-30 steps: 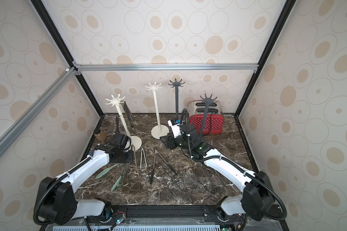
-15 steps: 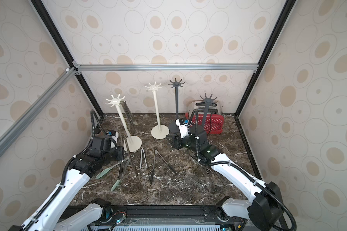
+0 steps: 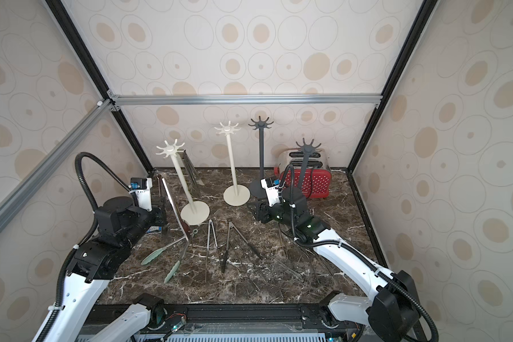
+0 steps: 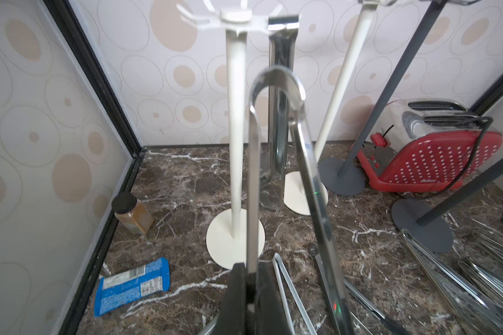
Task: Hang food tongs on kitchen utensil racks
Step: Pick up the food tongs from the center of the board, then hang the food tongs on the rack.
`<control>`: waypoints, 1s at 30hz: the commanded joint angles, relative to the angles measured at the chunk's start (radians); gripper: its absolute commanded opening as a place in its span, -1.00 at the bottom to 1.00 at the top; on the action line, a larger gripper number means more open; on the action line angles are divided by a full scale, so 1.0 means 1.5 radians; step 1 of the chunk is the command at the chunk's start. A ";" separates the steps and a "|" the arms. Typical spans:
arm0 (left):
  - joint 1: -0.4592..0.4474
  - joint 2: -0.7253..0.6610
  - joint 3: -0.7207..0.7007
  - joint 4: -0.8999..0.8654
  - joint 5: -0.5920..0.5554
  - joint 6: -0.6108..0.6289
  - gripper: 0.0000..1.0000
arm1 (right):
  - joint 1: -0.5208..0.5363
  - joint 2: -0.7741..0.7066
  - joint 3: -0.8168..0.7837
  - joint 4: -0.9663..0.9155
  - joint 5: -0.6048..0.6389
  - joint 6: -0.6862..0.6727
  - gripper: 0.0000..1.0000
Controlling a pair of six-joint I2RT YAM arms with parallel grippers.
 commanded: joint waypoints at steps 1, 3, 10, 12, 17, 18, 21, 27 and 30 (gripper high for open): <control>-0.002 0.032 0.054 0.035 -0.019 0.047 -1.00 | -0.008 -0.022 -0.013 0.021 -0.009 -0.003 0.15; -0.002 0.047 0.075 0.037 -0.024 0.059 -1.00 | -0.011 -0.024 -0.016 0.021 -0.010 -0.004 0.15; -0.001 0.096 0.128 0.032 -0.051 0.091 -1.00 | -0.017 -0.021 -0.019 0.026 -0.013 0.000 0.14; 0.000 0.104 0.133 0.033 -0.054 0.092 -1.00 | -0.018 -0.021 -0.019 0.026 -0.013 0.000 0.14; 0.004 0.116 0.133 0.040 -0.065 0.091 -1.00 | -0.019 -0.019 -0.017 0.023 -0.013 0.000 0.14; 0.006 0.118 0.134 0.041 -0.067 0.090 -1.00 | -0.019 -0.020 -0.017 0.021 -0.013 -0.001 0.14; 0.021 0.125 0.134 0.042 -0.064 0.080 -1.00 | -0.020 -0.019 -0.015 0.019 -0.013 -0.001 0.14; 0.066 0.121 0.123 0.065 -0.007 0.054 -1.00 | -0.020 -0.020 -0.017 0.018 -0.012 -0.002 0.13; 0.069 0.121 0.123 0.066 0.001 0.056 -1.00 | -0.021 -0.017 -0.018 0.019 -0.012 -0.002 0.13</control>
